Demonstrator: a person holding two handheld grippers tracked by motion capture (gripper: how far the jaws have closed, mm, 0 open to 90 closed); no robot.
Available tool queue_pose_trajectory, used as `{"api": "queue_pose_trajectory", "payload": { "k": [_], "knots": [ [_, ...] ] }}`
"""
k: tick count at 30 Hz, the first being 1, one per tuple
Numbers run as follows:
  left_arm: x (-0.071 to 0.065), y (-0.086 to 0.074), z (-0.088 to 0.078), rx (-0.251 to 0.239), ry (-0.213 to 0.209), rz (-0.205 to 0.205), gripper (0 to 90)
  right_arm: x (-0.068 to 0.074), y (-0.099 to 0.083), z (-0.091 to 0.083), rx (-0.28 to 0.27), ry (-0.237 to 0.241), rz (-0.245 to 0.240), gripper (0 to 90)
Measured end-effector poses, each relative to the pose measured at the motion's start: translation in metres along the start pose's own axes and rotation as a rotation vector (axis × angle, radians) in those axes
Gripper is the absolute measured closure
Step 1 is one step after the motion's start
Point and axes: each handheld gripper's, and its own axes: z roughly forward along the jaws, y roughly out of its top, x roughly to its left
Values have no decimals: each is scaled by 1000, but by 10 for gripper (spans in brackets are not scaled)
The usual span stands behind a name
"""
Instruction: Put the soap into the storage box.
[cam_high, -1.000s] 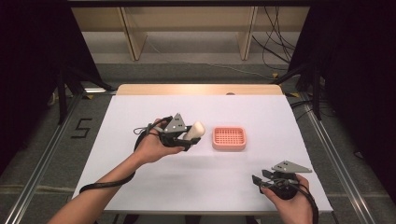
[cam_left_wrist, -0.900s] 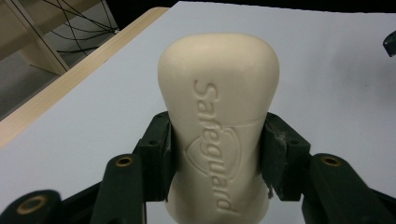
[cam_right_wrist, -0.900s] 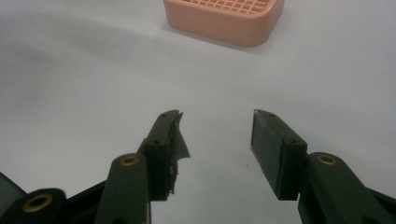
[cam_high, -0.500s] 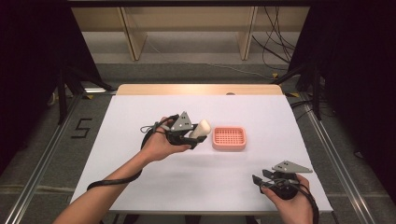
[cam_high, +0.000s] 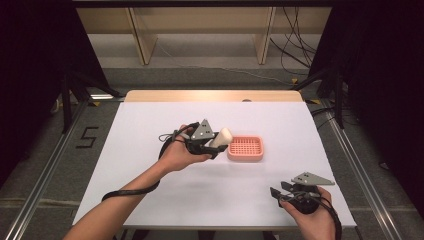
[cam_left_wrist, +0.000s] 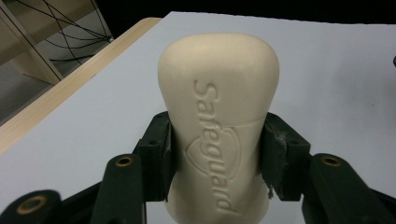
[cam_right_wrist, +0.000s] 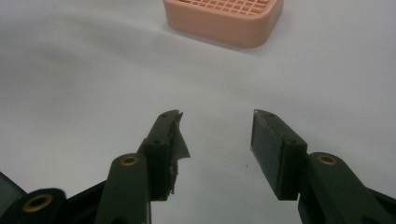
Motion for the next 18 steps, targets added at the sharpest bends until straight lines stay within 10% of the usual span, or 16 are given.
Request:
{"api": "queue_pose_trajectory", "payload": {
  "k": [18],
  "knots": [
    [1, 9, 18, 8, -7, -13, 496, 1, 0, 0, 7, -1, 19, 528]
  ]
}}
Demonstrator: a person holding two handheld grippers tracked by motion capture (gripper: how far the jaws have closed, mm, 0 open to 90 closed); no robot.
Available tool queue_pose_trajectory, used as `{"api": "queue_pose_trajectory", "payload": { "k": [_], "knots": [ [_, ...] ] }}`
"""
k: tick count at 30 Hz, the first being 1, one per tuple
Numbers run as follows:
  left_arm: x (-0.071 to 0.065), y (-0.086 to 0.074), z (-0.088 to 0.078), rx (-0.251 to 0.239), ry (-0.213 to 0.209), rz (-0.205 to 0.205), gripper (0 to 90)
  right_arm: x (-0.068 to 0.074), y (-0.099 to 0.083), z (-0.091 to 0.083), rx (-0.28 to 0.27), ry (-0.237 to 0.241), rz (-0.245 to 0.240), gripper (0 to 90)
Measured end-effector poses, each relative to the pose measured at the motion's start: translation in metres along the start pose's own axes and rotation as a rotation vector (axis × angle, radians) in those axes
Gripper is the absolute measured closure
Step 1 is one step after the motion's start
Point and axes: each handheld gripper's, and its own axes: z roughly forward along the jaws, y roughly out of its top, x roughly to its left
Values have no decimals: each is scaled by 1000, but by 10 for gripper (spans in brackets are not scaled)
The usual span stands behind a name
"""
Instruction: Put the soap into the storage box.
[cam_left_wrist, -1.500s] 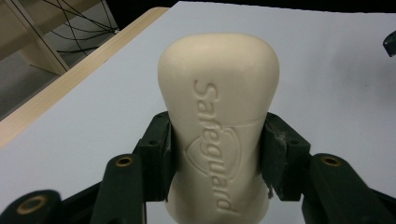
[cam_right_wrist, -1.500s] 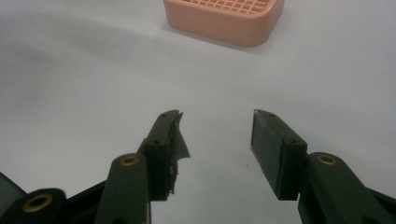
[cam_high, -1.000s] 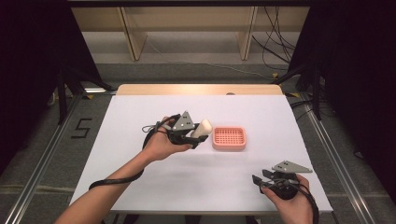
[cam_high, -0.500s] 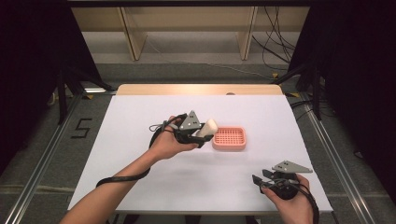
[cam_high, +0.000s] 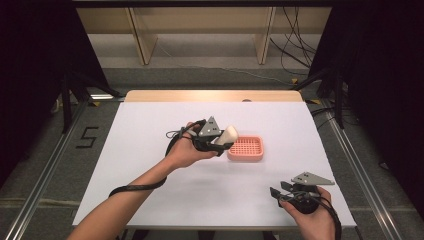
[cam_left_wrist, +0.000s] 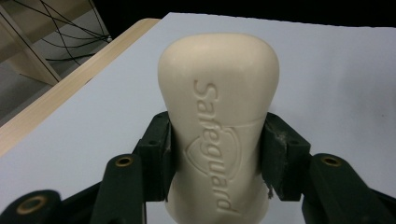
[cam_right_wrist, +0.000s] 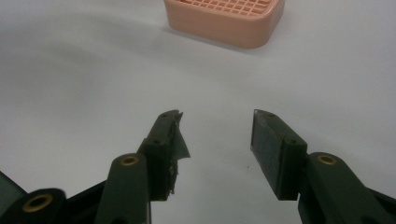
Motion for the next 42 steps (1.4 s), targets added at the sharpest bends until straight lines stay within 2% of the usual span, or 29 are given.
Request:
{"api": "queue_pose_trajectory", "payload": {
  "k": [1, 3, 6, 7, 10, 14, 17, 19, 20, 22, 23, 24, 27, 29, 30, 31, 32, 33, 36, 37, 40, 42],
  "knots": [
    [0, 0, 0, 0, 0, 0, 495, 1, 0, 1, 5, 12, 15, 528],
    [1, 1, 4, 2, -5, 8, 496, 0, -1, 2, -12, 6, 5, 528],
    [3, 3, 6, 8, -5, 13, 495, 0, 0, 0, -9, 0, 1, 528],
    [2, 4, 7, 4, 8, 7, 495, 0, 0, 0, -9, 0, 0, 528],
    [3, 8, 10, 5, 2, -7, 495, 0, 0, 1, -12, 5, -4, 528],
    [1, 11, 16, 13, 0, 7, 495, 0, 0, 0, -12, 1, -1, 527],
    [-2, 11, 21, 8, 0, 3, 495, 0, 0, 0, -7, 2, 2, 528],
    [-3, 11, 24, 14, -4, 25, 495, 0, 0, -1, -7, -4, 2, 527],
    [-3, 11, 25, 20, -4, 24, 495, 1, 0, -1, -4, 3, 24, 528],
    [-5, 11, 29, 16, -1, 19, 495, 2, 0, -1, -3, 6, 33, 528],
    [-4, 12, 29, 26, -8, 32, 495, 2, 0, -1, -2, 6, 31, 528],
    [-5, 12, 31, 20, -6, 29, 495, 0, 0, -1, -9, -3, 1, 528],
    [-5, 13, 34, 29, -3, 18, 495, 0, 0, -1, -1, -11, -6, 528],
    [-5, 13, 36, 25, -12, 21, 495, 0, 1, -2, -1, -9, -8, 528],
    [-5, 14, 38, 36, -9, 50, 495, 0, 0, -1, -1, -8, -8, 528],
    [-7, 13, 41, 29, -4, 30, 495, 0, 0, -2, 1, -8, -5, 527],
    [-7, 13, 41, 29, -4, 30, 495, 0, 0, -2, 0, -9, -6, 528],
    [-6, 13, 43, 31, -9, 42, 495, 0, 0, -2, 1, -6, -4, 527],
    [-7, 13, 46, 35, -21, 47, 495, 0, 0, -2, 1, -8, -6, 527],
    [-8, 13, 48, 41, -13, 56, 494, 0, 0, -2, 2, -7, -4, 527],
    [-8, 14, 52, 55, -22, 62, 494, 0, 0, -3, 7, -9, 2, 527],
    [-9, 14, 54, 49, -18, 65, 494, 0, 0, -3, 8, -9, 0, 527]
  ]
}}
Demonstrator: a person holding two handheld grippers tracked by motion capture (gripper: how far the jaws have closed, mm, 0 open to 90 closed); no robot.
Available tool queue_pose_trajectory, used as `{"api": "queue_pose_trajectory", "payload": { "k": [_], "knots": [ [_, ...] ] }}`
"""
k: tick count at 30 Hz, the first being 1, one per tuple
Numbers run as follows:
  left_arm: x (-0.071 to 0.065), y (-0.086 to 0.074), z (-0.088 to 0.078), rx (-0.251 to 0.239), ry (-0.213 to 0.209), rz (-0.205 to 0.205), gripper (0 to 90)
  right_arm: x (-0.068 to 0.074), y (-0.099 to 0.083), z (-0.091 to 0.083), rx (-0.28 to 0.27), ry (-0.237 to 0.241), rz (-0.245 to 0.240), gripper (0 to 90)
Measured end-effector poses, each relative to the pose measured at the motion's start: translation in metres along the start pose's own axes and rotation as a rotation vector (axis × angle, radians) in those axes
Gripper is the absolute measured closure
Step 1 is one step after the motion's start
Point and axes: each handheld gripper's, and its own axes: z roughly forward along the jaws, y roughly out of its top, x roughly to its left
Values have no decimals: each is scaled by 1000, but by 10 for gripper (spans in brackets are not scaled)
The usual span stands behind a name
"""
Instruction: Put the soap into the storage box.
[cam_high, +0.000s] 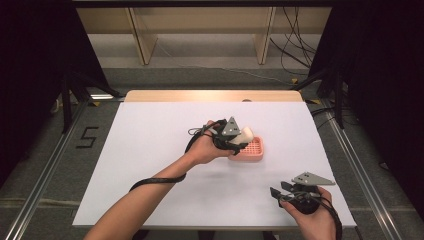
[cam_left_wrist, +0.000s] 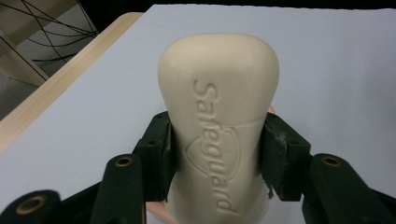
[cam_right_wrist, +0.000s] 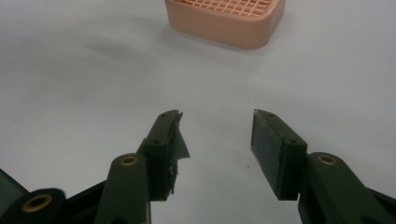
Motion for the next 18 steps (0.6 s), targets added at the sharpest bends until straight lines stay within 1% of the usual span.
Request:
{"api": "queue_pose_trajectory", "payload": {
  "k": [1, 2, 3, 4, 5, 7, 8, 9, 10, 12, 13, 14, 15, 17, 18],
  "knots": [
    [-1, 0, 3, 16, -2, 8, 494, 0, 0, 0, 1, 0, 0, 527],
    [-2, 0, 5, 13, 0, -8, 494, 0, 0, 0, 1, 1, 0, 527],
    [-2, 0, 6, 23, -4, 4, 493, 0, 0, 0, 1, 2, 0, 527],
    [-2, 0, 6, 23, -4, 4, 493, 0, 0, 0, 1, 1, 0, 527],
    [-3, 0, 11, 27, 4, 4, 493, 0, 0, 0, 2, -3, -4, 527],
    [-3, 0, 14, 53, 4, 25, 492, 1, 0, 1, 3, 14, 9, 527],
    [-3, -1, 18, 65, 4, 23, 492, 0, 0, 0, -3, 1, -10, 527],
    [-3, -2, 20, 76, 3, 30, 491, 0, 0, 1, -6, 21, -4, 527],
    [-3, -2, 22, 84, -1, 38, 491, 0, 0, 2, -6, 29, 2, 527],
    [-3, -3, 24, 89, 0, 35, 489, 0, 0, 2, -14, 25, 2, 527],
    [-2, -4, 27, 101, 7, 37, 488, 0, -1, 2, -20, 30, 0, 527],
    [-2, -4, 27, 108, 9, 35, 487, 0, -1, 1, -13, 22, 0, 527],
    [-1, -4, 28, 117, 13, 44, 486, 0, -1, 2, -20, 29, 1, 527],
    [0, -4, 29, 134, 19, 38, 473, 0, -1, 1, -12, 18, 0, 526],
    [0, -3, 28, 129, 15, 28, 458, -1, -1, 2, -12, 21, 1, 526]
  ]
}}
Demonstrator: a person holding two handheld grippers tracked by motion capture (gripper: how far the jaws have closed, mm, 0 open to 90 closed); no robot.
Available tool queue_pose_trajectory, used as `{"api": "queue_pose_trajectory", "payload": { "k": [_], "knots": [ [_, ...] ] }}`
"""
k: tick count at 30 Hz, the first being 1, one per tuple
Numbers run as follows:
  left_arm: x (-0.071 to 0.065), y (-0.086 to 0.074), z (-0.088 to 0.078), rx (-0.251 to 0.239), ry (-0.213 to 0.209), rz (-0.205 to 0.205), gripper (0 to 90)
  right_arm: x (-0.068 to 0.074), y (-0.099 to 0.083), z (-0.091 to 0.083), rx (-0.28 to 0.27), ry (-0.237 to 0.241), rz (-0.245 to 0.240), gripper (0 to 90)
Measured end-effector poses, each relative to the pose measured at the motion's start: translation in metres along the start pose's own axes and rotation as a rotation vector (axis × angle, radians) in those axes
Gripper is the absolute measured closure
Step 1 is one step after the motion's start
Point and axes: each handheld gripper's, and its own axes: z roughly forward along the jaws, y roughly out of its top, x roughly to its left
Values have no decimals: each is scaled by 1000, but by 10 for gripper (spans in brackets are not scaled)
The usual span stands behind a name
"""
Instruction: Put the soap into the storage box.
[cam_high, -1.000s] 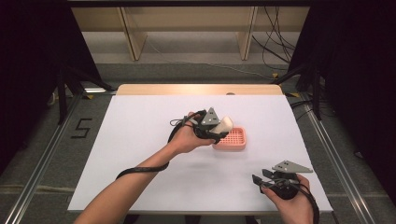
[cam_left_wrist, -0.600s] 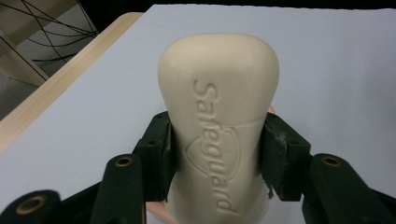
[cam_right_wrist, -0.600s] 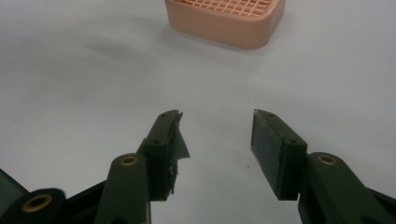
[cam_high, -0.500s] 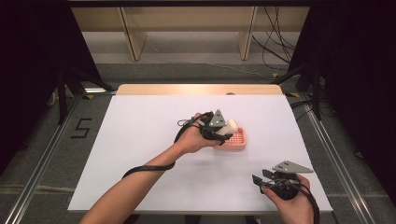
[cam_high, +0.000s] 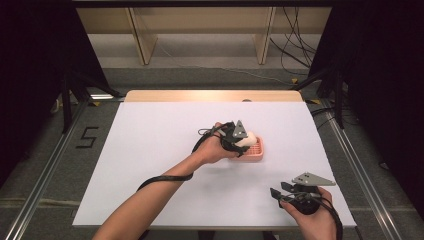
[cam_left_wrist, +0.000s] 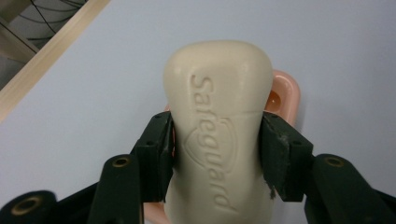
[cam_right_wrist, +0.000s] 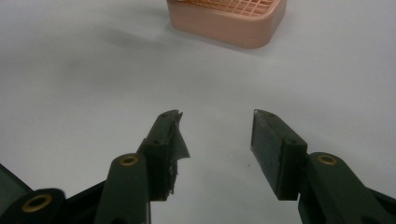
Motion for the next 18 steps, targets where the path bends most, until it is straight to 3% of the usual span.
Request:
{"api": "queue_pose_trajectory", "payload": {
  "k": [2, 6, 9, 12, 14, 15, 16, 17, 18],
  "knots": [
    [0, 1, -1, -5, 1, -9, 410, 0, 0, 0, 6, 1, -3, 525],
    [-5, 0, -24, -21, -34, 9, 351, 1, 0, 0, 16, 9, 5, 524],
    [-7, -10, -54, -29, -29, 17, 341, 0, 0, 0, 13, 8, 2, 522],
    [-6, -31, -91, -53, -7, -12, 335, 0, 0, 0, 11, 7, 4, 516],
    [-8, -56, -122, -51, 21, -34, 334, -1, 0, -1, 13, -1, -12, 509],
    [-9, -65, -133, -45, 29, -38, 334, 0, 0, -1, 13, 0, -13, 506],
    [-9, -65, -133, -45, 29, -38, 333, 0, 0, -1, 19, -1, -5, 503],
    [-13, -92, -159, -45, 50, -76, 332, -1, 0, 1, 10, 13, -20, 500],
    [-15, -106, -170, -35, 55, -95, 329, -1, 0, 1, 15, 10, -17, 498]
  ]
}}
